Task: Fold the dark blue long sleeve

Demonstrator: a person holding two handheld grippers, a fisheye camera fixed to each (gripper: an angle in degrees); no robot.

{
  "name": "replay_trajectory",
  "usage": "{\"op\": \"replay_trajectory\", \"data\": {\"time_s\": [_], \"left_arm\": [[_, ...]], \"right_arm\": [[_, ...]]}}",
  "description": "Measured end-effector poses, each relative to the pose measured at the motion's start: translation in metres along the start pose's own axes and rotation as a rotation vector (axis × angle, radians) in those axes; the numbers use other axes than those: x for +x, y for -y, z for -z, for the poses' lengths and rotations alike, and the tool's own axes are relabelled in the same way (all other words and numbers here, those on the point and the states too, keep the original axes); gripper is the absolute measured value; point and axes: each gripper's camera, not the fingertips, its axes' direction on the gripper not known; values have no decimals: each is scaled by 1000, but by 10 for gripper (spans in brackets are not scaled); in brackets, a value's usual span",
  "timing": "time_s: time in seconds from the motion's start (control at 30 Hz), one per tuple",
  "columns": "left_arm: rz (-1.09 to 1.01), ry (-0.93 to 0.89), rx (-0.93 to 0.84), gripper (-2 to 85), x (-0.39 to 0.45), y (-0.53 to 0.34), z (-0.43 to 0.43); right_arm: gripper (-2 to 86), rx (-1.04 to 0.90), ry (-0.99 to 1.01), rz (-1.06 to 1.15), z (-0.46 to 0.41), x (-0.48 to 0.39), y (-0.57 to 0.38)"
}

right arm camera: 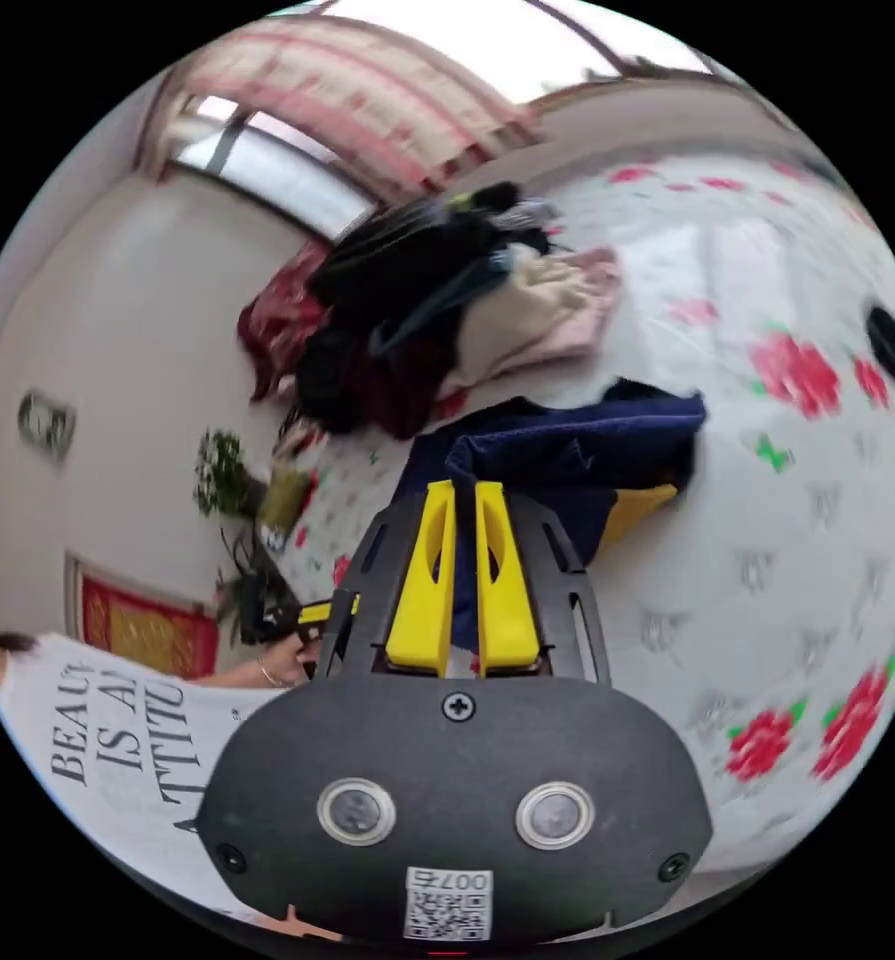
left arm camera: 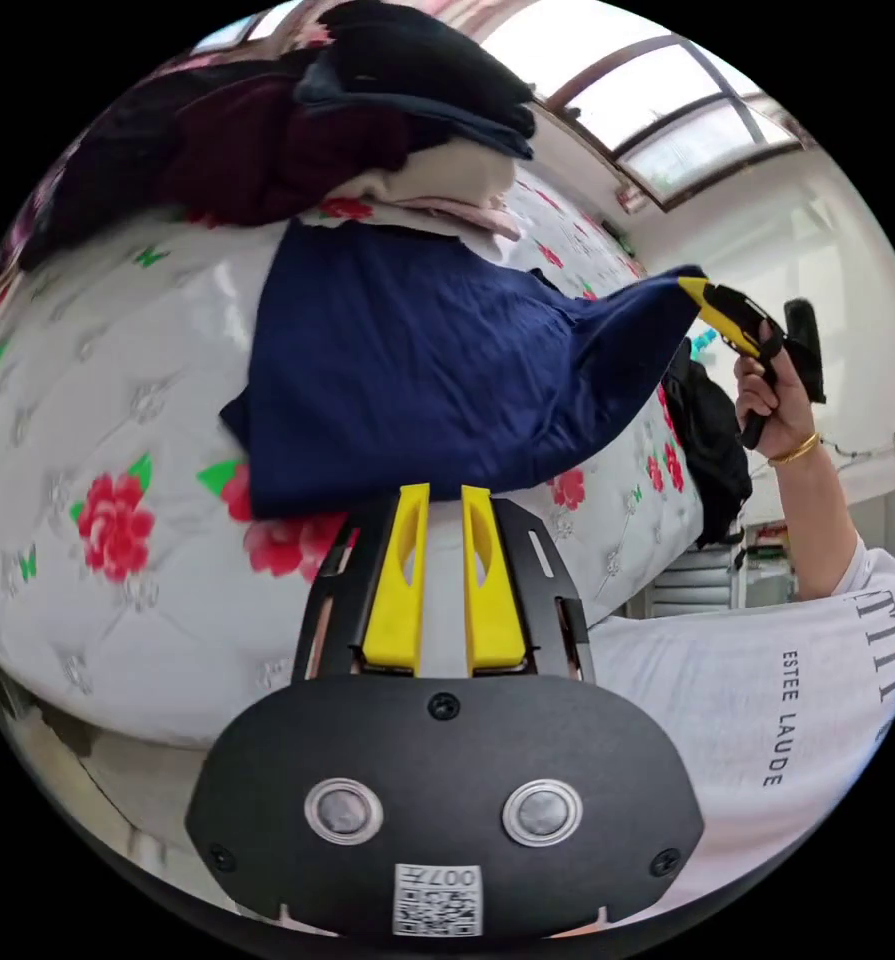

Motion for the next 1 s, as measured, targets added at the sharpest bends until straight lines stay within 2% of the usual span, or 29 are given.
{"op": "replay_trajectory", "data": {"time_s": [0.1, 0.2, 0.33, 0.43, 0.53, 0.67, 0.83, 1.0], "left_arm": [[131, -28, 56, 61, -33, -37, 29], [236, -51, 112, 64, -61, -70, 57], [339, -81, 166, 65, -89, -105, 86], [392, -117, 187, 73, -106, -121, 100], [423, -159, 205, 87, -119, -130, 110], [451, -251, 219, 122, -132, -129, 116], [566, -465, 254, 154, -160, -114, 108], [694, -505, 236, 117, -180, -96, 110]], "right_arm": [[20, -187, -14, 299, -78, -106, 30], [27, -355, 28, 480, -168, -182, 21], [50, -521, 100, 518, -270, -216, -15], [75, -642, 181, 401, -319, -201, -35], [90, -549, 287, 284, -297, -171, -35], [103, -337, 241, 91, -221, -84, -30], [119, -261, 255, -266, -187, 37, -49], [113, -424, 365, -286, -246, 53, -66]]}}
